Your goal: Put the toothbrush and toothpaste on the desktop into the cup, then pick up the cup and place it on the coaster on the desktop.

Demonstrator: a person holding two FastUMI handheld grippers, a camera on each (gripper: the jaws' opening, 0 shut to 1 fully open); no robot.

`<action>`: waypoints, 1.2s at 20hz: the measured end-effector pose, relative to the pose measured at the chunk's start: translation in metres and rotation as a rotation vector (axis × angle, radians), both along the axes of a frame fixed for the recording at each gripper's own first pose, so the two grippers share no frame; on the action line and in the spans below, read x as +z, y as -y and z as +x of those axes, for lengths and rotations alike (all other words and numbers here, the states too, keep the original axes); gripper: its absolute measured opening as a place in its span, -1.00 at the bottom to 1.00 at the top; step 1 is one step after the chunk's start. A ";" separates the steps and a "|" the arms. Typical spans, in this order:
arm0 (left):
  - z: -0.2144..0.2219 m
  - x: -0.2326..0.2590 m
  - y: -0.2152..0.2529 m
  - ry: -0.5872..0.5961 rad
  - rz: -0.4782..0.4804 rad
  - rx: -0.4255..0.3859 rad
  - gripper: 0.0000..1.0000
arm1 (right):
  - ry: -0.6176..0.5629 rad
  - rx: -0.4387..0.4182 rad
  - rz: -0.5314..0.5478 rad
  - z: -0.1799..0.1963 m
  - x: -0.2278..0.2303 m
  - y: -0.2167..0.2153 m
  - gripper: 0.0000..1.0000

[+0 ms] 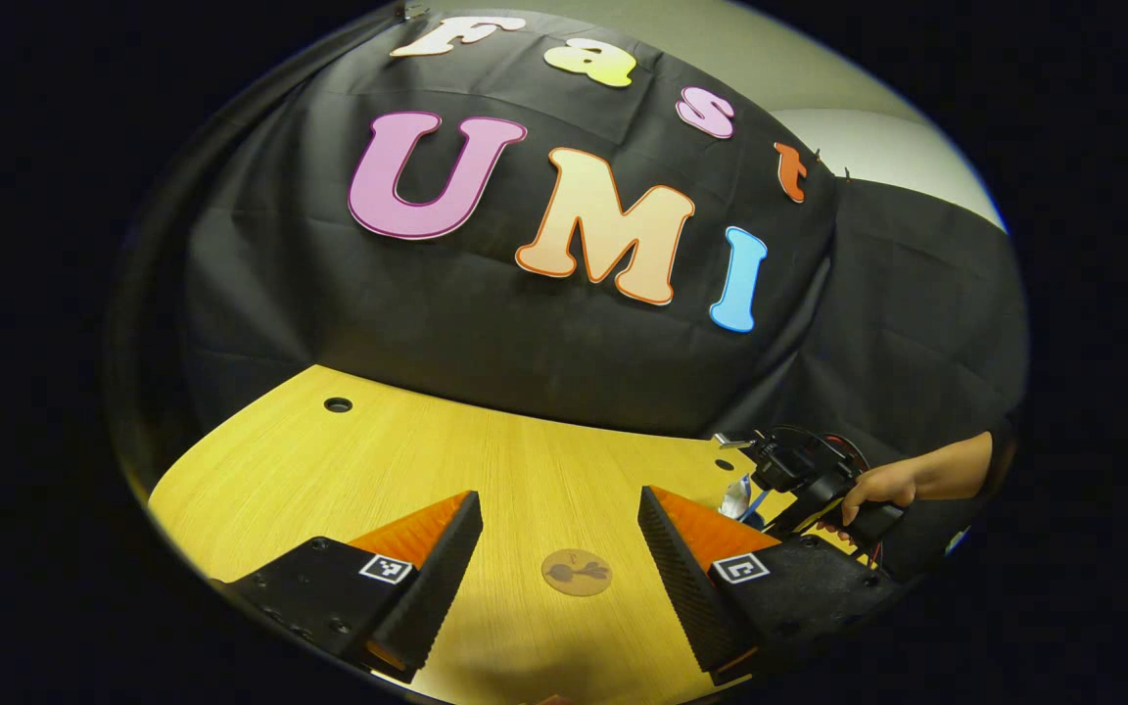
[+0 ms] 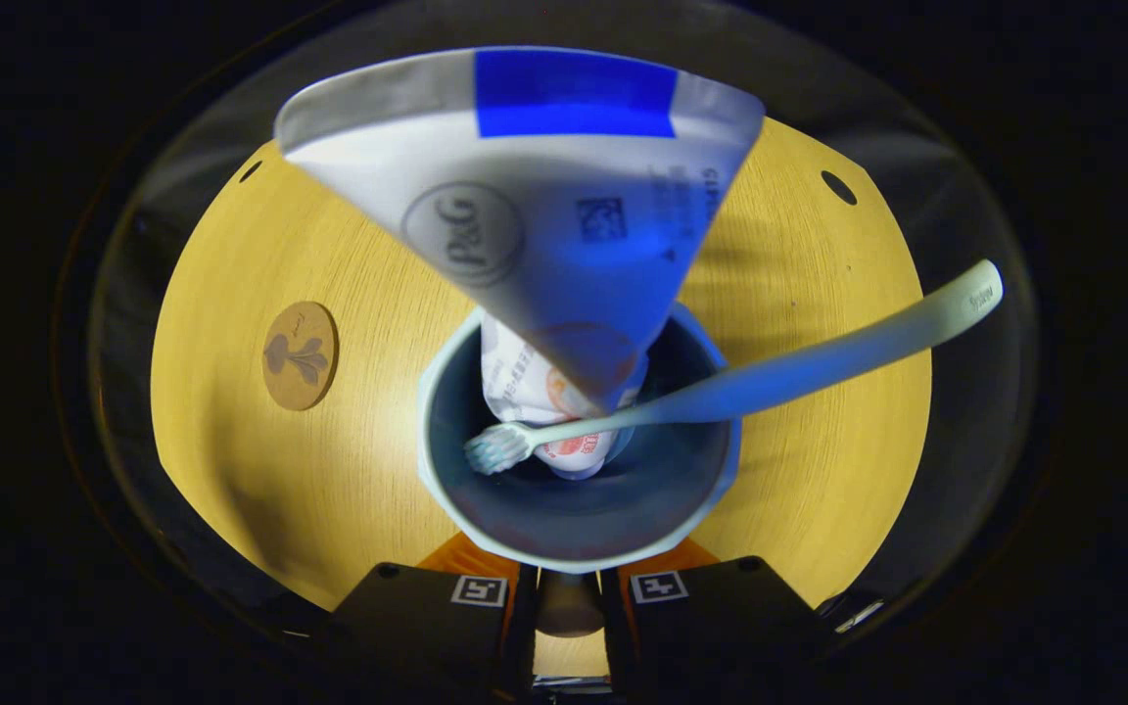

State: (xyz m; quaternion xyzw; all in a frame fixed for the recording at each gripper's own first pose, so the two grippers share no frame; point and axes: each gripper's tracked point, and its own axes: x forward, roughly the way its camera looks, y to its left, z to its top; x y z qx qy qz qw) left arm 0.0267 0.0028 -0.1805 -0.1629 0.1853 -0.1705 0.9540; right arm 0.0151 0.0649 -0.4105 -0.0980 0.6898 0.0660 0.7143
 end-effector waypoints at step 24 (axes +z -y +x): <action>0.000 -0.003 -0.037 -0.004 -0.001 0.054 0.90 | 0.078 0.193 0.030 0.018 0.017 0.002 -0.44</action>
